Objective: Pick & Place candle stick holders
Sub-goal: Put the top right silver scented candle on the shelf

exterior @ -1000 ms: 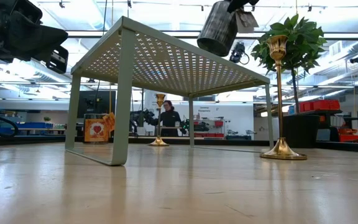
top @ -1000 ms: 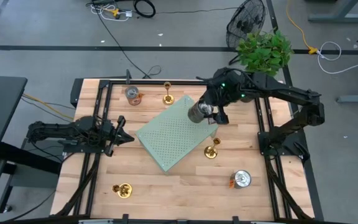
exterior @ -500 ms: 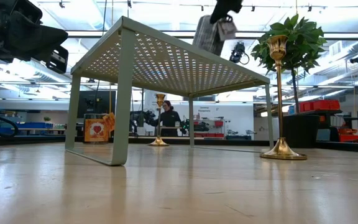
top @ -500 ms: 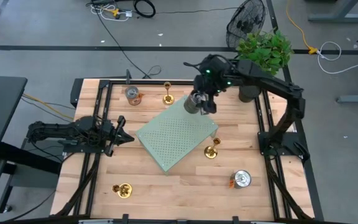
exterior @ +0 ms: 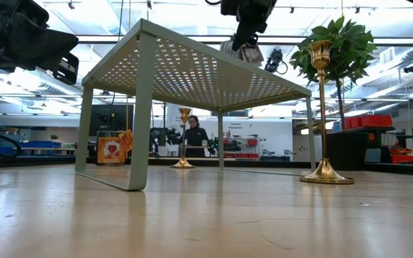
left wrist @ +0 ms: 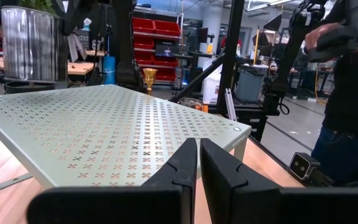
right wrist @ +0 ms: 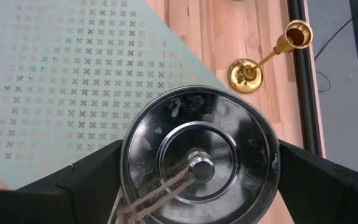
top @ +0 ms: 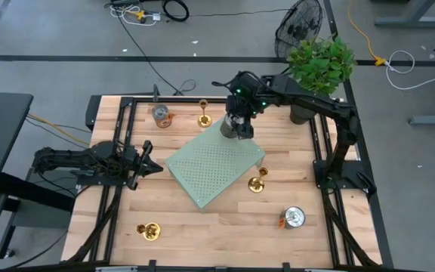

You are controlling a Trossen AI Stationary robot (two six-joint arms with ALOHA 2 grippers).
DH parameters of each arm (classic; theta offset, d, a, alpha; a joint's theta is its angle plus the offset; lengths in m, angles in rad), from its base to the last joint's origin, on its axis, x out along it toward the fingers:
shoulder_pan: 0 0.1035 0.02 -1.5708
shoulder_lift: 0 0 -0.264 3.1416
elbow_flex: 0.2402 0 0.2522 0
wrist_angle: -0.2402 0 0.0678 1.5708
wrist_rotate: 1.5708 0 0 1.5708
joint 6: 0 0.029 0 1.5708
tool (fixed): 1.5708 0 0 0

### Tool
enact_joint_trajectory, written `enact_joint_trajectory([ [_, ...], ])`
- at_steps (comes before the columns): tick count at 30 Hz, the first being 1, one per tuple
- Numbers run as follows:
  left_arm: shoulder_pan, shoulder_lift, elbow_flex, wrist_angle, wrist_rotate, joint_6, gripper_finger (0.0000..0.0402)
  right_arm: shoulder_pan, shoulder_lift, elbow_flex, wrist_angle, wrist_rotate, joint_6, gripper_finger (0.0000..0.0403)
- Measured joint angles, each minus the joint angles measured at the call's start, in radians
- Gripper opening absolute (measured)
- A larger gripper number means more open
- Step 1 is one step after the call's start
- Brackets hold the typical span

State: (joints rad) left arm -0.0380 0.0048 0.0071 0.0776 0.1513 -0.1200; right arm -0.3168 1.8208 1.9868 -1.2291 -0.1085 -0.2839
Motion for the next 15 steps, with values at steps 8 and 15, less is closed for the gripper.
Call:
enact_joint_trajectory([
  [8, 0.000, 0.000, 0.000, 0.000, 0.000, 0.000, 0.0025, 0.008, 0.000, 0.058, -0.026, 0.004, 0.011, 0.0368],
  [15, 0.000, 0.001, 0.000, 0.000, 0.000, 0.000, 0.0025, 0.007, -0.002, 0.116, -0.046, 0.006, 0.062, 0.0368],
])
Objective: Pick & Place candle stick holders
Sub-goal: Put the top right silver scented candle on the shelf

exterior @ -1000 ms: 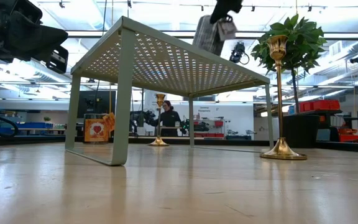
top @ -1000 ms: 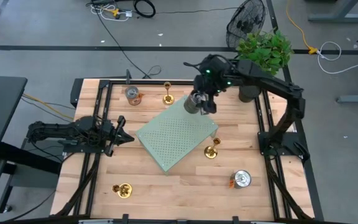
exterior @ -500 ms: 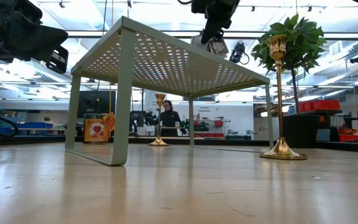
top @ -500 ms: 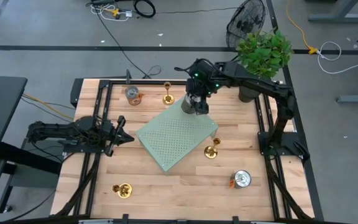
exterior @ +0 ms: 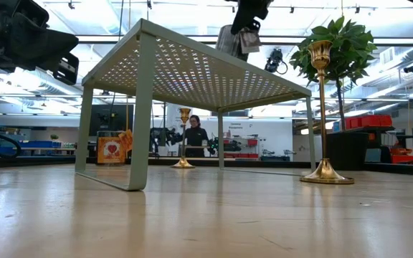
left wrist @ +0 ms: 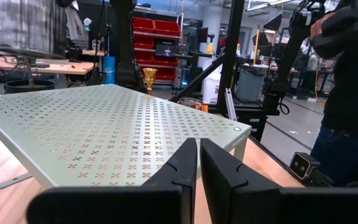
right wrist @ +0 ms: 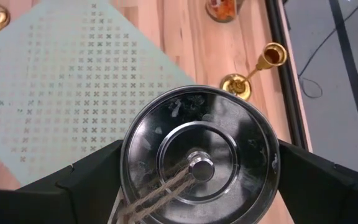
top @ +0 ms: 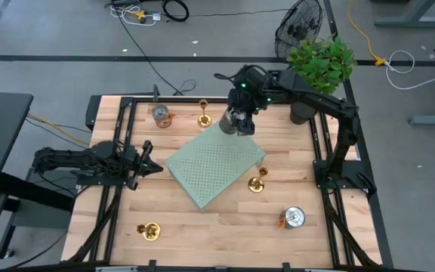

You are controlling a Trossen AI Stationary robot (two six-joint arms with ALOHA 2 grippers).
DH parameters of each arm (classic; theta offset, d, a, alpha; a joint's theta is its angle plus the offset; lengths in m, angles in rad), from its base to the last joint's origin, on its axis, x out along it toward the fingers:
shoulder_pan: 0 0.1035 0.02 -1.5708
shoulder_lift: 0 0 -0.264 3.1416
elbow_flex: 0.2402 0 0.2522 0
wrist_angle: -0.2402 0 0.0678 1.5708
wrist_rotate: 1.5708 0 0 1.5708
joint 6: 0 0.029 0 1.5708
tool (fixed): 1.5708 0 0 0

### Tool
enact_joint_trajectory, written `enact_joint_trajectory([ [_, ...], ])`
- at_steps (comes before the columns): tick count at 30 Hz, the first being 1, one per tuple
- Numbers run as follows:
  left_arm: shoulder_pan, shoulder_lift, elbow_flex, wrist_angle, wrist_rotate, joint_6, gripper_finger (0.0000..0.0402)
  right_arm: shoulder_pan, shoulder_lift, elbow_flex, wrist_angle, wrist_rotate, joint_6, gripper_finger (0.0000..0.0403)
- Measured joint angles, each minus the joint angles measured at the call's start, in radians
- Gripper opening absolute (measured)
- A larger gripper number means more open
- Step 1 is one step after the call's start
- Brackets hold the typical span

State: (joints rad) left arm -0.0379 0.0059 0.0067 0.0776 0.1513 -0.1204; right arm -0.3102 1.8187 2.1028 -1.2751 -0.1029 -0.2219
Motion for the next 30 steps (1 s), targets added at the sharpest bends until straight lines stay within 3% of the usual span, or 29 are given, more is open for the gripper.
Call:
enact_joint_trajectory([
  [30, 0.000, 0.000, 0.000, 0.000, 0.000, 0.000, 0.0025, 0.005, 0.124, 0.000, 0.010, -0.020, -0.031, 0.0368],
])
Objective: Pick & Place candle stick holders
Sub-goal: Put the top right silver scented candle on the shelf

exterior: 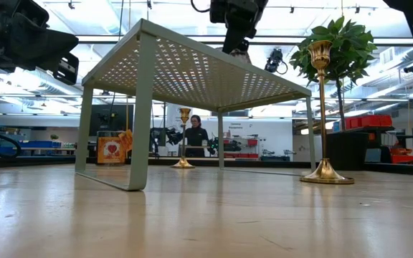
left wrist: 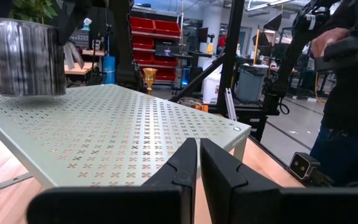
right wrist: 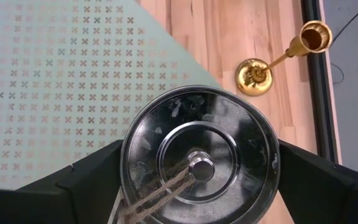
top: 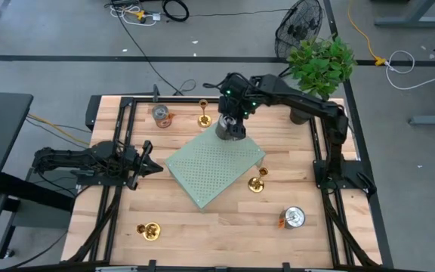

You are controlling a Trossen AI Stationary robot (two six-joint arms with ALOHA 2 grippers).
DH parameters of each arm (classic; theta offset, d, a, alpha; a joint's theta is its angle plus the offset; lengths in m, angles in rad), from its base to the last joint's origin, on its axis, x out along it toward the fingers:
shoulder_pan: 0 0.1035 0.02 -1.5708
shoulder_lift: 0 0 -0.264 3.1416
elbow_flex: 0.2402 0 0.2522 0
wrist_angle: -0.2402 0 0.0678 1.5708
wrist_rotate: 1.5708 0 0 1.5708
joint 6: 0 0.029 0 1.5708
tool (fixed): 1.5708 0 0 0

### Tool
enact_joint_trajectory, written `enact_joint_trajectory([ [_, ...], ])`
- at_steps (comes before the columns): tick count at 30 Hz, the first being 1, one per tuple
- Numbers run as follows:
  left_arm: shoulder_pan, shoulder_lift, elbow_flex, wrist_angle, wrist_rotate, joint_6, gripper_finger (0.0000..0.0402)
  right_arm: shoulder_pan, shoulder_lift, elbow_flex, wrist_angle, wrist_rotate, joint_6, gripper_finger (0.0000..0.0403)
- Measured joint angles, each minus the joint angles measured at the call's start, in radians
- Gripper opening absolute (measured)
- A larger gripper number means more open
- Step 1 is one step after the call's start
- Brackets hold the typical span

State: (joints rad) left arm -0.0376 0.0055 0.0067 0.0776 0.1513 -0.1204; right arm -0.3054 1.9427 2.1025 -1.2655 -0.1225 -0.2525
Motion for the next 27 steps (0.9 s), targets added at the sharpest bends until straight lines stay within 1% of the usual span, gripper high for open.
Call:
enact_joint_trajectory([
  [10, 0.000, 0.000, 0.000, 0.000, 0.000, 0.000, 0.0026, 0.002, 0.003, 0.000, 0.001, 0.002, 0.002, 0.0368],
  [19, 0.000, 0.000, 0.000, 0.000, 0.000, 0.000, 0.0026, 0.008, 0.003, 0.000, 0.006, 0.013, -0.146, 0.0368],
  [27, 0.000, 0.000, 0.000, 0.000, 0.000, 0.000, 0.0025, 0.005, 0.000, 0.050, -0.016, 0.010, -0.130, 0.0368],
])
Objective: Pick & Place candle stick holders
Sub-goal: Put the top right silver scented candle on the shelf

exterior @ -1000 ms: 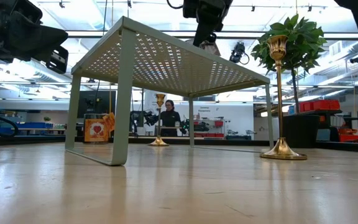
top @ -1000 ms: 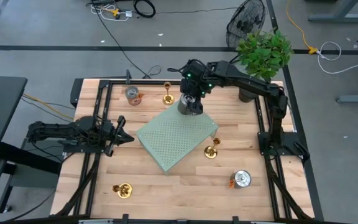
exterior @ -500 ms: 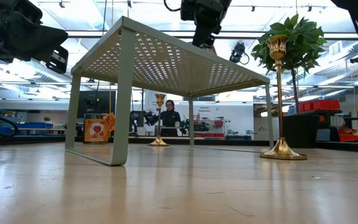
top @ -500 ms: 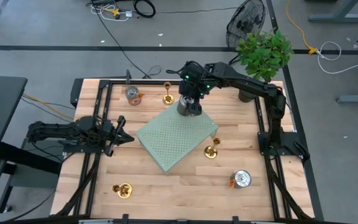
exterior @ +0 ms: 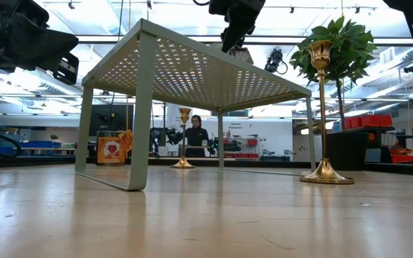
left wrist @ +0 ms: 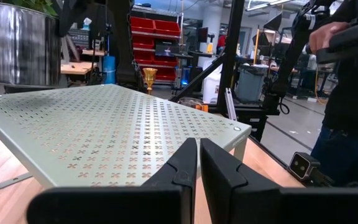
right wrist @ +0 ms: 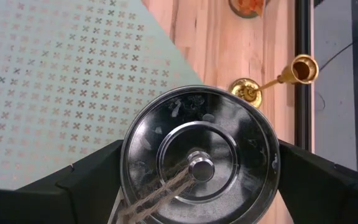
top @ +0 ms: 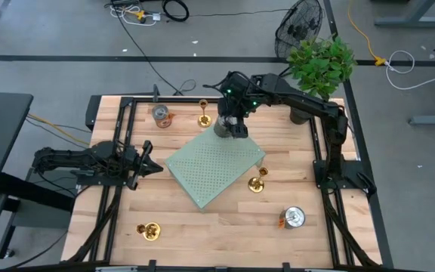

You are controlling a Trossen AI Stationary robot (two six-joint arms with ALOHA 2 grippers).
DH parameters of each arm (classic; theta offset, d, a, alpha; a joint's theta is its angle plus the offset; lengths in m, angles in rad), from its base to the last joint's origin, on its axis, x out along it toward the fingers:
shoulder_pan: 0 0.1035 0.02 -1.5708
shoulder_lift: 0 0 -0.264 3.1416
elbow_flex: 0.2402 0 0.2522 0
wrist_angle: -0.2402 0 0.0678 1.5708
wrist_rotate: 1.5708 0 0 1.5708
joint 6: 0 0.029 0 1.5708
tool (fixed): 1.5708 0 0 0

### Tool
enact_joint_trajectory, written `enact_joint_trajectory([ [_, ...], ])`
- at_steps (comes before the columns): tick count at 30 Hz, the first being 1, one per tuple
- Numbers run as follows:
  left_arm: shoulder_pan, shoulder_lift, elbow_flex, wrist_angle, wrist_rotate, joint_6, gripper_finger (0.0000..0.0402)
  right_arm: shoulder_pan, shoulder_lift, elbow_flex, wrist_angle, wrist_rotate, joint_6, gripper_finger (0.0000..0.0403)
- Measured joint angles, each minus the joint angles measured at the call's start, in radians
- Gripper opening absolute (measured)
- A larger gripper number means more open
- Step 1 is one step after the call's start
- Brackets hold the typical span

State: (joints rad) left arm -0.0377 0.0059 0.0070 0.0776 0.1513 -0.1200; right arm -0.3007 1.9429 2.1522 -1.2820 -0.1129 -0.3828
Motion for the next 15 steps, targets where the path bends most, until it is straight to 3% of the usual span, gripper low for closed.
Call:
enact_joint_trajectory([
  [15, 0.000, 0.000, 0.000, 0.000, 0.000, 0.000, 0.0026, 0.010, 0.001, 0.013, -0.057, 0.033, 0.042, 0.0368],
])
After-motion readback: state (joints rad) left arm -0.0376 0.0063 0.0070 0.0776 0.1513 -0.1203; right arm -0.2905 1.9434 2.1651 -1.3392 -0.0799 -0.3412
